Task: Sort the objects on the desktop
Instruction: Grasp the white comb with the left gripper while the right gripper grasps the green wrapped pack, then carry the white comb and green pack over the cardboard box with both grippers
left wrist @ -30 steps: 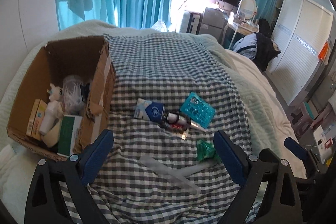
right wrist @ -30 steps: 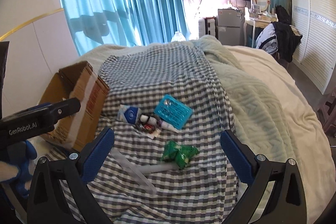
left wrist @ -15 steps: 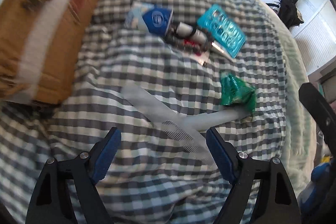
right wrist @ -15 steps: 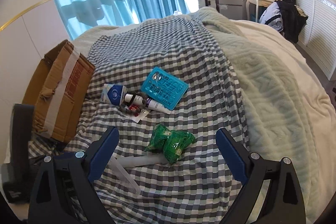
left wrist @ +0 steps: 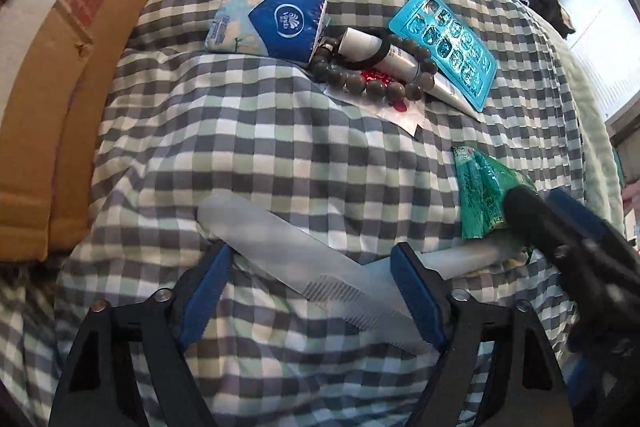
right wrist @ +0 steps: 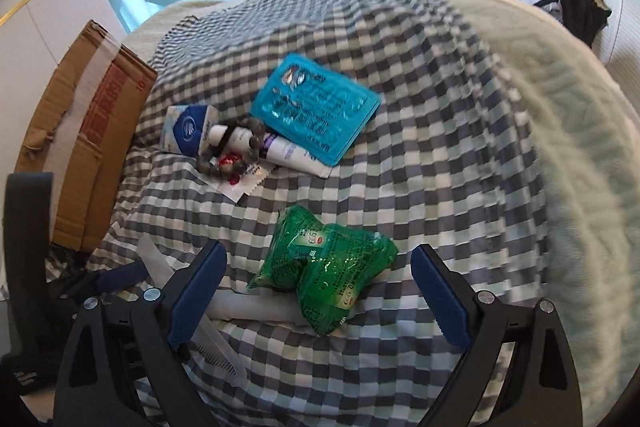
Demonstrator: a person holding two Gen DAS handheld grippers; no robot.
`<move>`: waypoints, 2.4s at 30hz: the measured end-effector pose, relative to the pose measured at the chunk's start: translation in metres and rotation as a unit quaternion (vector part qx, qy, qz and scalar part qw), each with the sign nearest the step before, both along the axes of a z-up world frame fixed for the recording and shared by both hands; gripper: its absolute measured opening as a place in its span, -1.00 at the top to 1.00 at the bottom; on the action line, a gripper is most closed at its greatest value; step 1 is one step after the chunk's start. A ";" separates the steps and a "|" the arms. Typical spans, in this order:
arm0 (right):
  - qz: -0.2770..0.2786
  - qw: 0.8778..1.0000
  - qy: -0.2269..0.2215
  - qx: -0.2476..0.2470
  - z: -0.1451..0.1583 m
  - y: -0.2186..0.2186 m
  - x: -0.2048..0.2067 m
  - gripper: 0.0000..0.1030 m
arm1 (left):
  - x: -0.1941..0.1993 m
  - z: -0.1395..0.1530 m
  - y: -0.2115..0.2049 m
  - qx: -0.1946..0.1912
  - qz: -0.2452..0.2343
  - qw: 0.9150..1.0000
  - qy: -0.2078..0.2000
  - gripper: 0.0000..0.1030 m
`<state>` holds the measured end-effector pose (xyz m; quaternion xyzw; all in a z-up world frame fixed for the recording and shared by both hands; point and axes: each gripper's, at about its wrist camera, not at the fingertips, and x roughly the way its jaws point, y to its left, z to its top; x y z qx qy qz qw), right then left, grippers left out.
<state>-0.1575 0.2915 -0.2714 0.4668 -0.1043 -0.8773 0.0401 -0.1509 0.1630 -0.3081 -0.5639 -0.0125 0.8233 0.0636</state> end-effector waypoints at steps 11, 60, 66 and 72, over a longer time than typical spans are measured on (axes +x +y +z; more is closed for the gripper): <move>0.010 1.000 -0.017 -0.017 -0.016 -0.001 -0.001 0.24 | 0.006 0.009 0.020 0.016 -0.086 0.996 -0.007 0.83; -0.036 0.985 0.162 0.049 0.151 -0.097 0.129 0.35 | 0.071 0.182 -0.088 0.070 -0.141 0.972 0.174 0.95; -0.013 0.982 0.182 0.043 0.174 -0.122 0.121 0.35 | 0.071 0.205 -0.114 0.057 -0.136 0.966 0.212 0.95; 0.020 0.980 0.192 0.047 0.187 -0.154 0.108 0.35 | 0.067 0.226 -0.140 0.046 -0.130 0.960 0.245 0.95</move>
